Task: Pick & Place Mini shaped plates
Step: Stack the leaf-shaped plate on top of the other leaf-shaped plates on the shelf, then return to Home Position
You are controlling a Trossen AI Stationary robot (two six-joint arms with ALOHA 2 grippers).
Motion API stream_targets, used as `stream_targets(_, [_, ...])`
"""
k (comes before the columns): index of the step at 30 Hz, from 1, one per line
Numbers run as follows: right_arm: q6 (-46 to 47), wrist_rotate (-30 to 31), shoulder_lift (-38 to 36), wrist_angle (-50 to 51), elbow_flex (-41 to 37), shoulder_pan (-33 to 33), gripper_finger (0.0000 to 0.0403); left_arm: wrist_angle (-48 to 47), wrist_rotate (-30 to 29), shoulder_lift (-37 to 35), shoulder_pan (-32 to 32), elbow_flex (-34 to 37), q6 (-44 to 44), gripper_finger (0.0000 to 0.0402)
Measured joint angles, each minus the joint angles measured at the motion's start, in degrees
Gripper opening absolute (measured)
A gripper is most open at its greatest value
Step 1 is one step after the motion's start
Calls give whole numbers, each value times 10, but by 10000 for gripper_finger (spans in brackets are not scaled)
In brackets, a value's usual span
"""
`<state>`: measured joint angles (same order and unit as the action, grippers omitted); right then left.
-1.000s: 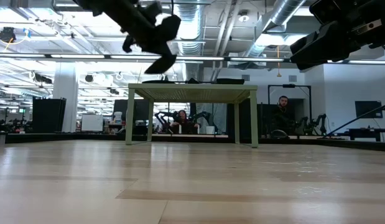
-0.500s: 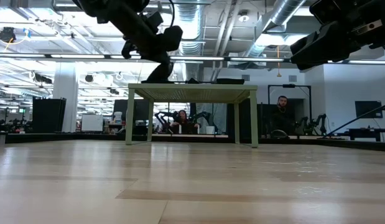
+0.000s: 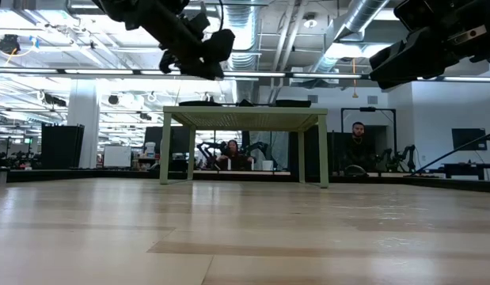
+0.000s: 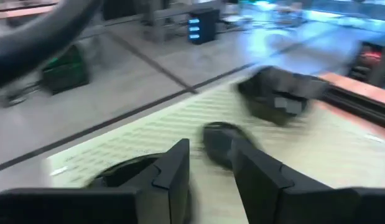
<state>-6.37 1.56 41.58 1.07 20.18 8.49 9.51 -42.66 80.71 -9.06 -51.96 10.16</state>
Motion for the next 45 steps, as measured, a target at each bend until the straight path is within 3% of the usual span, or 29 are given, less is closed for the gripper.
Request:
stream_targets(5, [0,0,0,1,0,0,1,19,87,-12,41,0,-51,117])
stream_targets(8, [0,0,0,4,0,0,1,-2,103,-34,78,0,-87,111])
stream_targets(14, [-47,42,-3,-4,0,-8,1,-62,98,-123,156,0,-104,102])
stream_targets(19, [120,90,-28,14,53,-22,1,-177,60,-229,221,0,-102,101])
stream_targets(21, [124,83,-48,55,80,-24,1,-211,38,-273,249,6,-96,101])
stream_targets(24, [79,74,-78,69,86,-10,1,-214,22,-344,286,49,-94,101])
stream_targets(29, [82,75,-131,131,84,-1,1,-171,18,-459,328,175,-55,101])
stream_targets(34, [63,75,-205,106,25,-14,1,-83,-19,-569,334,296,-59,101])
stream_targets(45, [55,75,-402,112,-74,-38,1,-66,-6,-797,334,420,-99,101])
